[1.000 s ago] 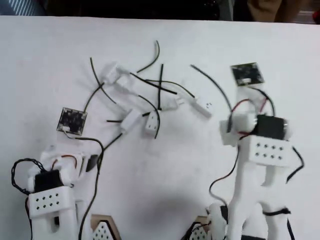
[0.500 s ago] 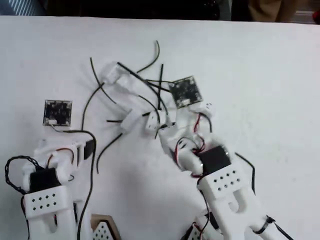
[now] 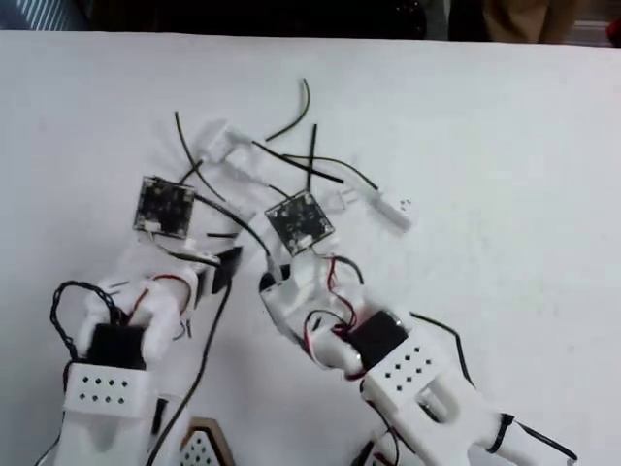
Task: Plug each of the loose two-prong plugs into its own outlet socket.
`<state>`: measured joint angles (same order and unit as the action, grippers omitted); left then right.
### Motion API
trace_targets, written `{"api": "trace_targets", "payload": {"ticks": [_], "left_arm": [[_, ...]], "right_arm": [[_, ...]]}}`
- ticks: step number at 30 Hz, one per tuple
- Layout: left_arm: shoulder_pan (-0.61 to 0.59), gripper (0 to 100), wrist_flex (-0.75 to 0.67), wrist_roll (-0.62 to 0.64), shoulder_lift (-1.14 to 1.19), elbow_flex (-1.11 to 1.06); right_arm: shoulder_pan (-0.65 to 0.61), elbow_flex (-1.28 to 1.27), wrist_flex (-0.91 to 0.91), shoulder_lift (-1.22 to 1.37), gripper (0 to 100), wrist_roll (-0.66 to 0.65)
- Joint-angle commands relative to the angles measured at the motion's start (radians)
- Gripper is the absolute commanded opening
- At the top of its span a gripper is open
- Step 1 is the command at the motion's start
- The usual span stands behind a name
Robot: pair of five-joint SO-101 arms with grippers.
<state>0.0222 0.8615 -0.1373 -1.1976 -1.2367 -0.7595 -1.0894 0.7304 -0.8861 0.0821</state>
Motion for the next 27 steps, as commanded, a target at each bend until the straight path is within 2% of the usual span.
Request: {"api": "trace_targets", "payload": {"ticks": [1,10,18,21,23,27], "left_arm": [[0.074,32,-0.026,0.009,-0.013,0.041],[0.162,32,0.006,0.025,-0.036,0.044],[0.280,32,0.167,0.021,-0.295,0.040],[0.286,32,0.181,0.021,-0.360,0.006],[0.277,32,0.166,0.021,-0.369,-0.028],[0.182,32,0.143,0.021,-0.369,-0.044]], "right_arm": [[-0.031,-0.009,-0.019,-0.070,1.7,0.006],[-0.058,-0.126,-0.019,-0.262,1.7,0.006],[-0.058,-0.129,-0.018,-0.262,1.7,0.003],[-0.051,-0.130,-0.013,-0.262,1.7,0.002],[-0.010,-0.130,-0.013,-0.262,1.7,0.000],[0.133,-0.130,-0.019,-0.266,1.7,0.002]]}}
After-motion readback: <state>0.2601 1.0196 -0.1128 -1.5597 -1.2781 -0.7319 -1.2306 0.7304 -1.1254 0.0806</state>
